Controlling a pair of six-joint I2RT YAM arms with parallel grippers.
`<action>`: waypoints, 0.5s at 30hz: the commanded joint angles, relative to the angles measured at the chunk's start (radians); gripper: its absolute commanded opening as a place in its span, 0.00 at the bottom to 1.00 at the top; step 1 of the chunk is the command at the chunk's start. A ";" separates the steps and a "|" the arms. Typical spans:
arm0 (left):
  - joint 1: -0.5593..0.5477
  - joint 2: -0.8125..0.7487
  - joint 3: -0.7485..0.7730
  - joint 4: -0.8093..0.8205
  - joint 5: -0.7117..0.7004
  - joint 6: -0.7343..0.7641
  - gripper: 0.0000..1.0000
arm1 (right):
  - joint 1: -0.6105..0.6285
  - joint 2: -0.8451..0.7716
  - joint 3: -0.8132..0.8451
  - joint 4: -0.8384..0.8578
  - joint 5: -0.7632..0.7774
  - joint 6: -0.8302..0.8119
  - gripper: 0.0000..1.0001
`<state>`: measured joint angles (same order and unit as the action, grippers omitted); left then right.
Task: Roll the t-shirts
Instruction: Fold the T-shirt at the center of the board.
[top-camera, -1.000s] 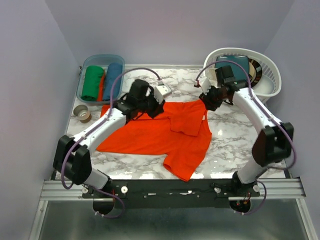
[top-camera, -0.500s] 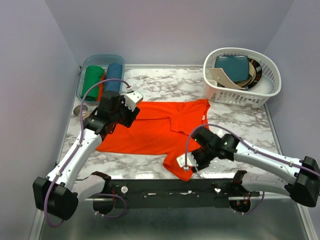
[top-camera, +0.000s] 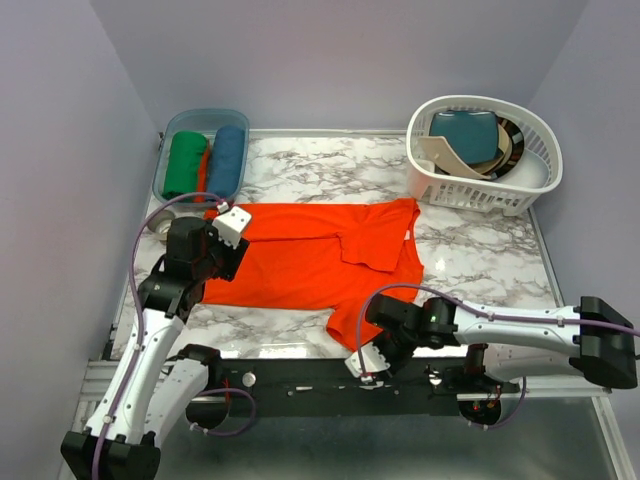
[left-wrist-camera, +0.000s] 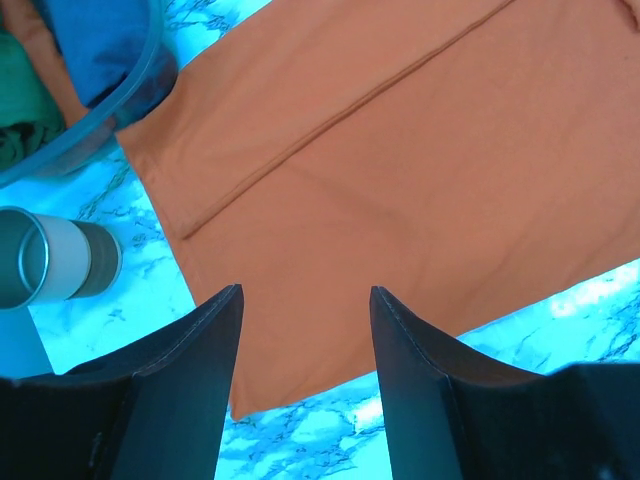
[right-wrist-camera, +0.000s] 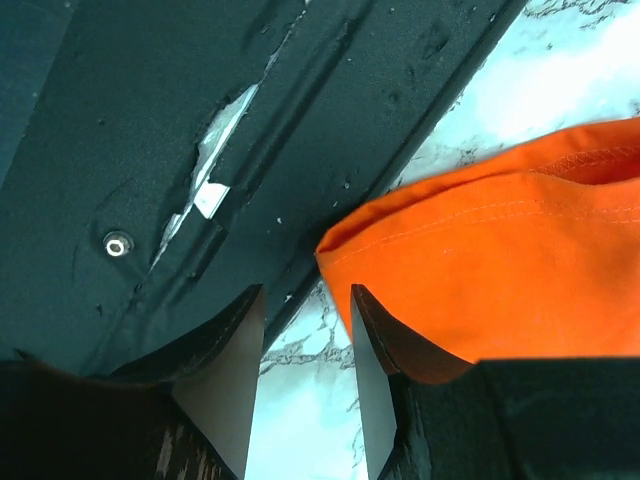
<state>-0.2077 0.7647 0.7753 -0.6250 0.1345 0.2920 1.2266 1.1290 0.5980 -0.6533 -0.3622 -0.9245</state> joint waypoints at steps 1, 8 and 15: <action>0.024 -0.076 -0.051 -0.027 -0.055 0.013 0.62 | 0.045 0.038 -0.021 0.102 0.080 0.052 0.48; 0.047 -0.140 -0.077 -0.036 -0.065 0.025 0.62 | 0.057 0.089 -0.012 0.132 0.111 0.078 0.47; 0.054 -0.163 -0.111 -0.016 -0.093 0.039 0.62 | 0.089 0.129 -0.007 0.136 0.106 0.093 0.45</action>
<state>-0.1654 0.6193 0.6865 -0.6388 0.0822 0.3141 1.2896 1.2240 0.5854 -0.5415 -0.2710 -0.8574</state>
